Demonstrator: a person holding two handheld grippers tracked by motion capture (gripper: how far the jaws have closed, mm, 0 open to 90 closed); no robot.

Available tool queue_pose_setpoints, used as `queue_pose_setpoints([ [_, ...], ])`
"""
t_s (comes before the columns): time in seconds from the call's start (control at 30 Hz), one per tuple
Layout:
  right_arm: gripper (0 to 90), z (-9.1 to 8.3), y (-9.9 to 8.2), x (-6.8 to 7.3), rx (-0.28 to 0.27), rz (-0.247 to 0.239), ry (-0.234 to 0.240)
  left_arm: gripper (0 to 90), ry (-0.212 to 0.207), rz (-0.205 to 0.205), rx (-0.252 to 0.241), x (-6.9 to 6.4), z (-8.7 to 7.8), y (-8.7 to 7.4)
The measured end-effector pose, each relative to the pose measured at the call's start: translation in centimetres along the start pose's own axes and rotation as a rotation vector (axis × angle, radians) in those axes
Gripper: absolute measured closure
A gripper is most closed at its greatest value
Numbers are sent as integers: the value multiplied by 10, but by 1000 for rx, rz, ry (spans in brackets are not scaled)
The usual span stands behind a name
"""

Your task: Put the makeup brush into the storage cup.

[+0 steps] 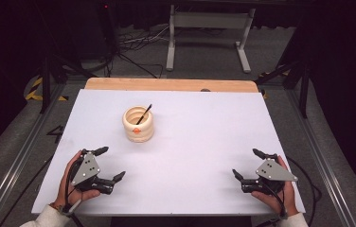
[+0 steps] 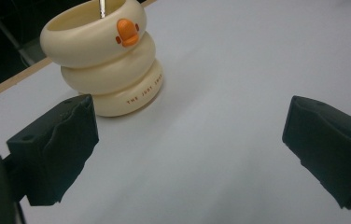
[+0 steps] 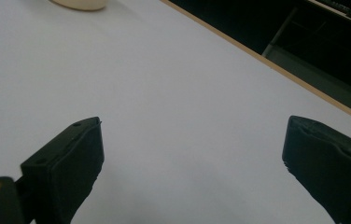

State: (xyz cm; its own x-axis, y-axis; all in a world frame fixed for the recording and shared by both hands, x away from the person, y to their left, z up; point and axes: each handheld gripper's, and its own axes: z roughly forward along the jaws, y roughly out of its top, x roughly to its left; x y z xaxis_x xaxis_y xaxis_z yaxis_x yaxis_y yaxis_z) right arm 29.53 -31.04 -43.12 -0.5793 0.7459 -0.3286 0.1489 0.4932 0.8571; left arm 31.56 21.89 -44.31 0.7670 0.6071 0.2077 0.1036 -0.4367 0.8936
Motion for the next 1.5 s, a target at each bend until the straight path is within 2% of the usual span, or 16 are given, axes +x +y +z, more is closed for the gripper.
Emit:
queue_pose_setpoints([
  [0.27,24,-1,3,3,-26,4,3,26,-4,-25,-33,2,-4,0],
  [0.7,14,-3,3,1,-51,10,-12,28,0,-18,-40,1,-6,1],
  [1.5,13,-2,1,1,-35,8,2,31,-5,-27,-40,4,-2,1],
])
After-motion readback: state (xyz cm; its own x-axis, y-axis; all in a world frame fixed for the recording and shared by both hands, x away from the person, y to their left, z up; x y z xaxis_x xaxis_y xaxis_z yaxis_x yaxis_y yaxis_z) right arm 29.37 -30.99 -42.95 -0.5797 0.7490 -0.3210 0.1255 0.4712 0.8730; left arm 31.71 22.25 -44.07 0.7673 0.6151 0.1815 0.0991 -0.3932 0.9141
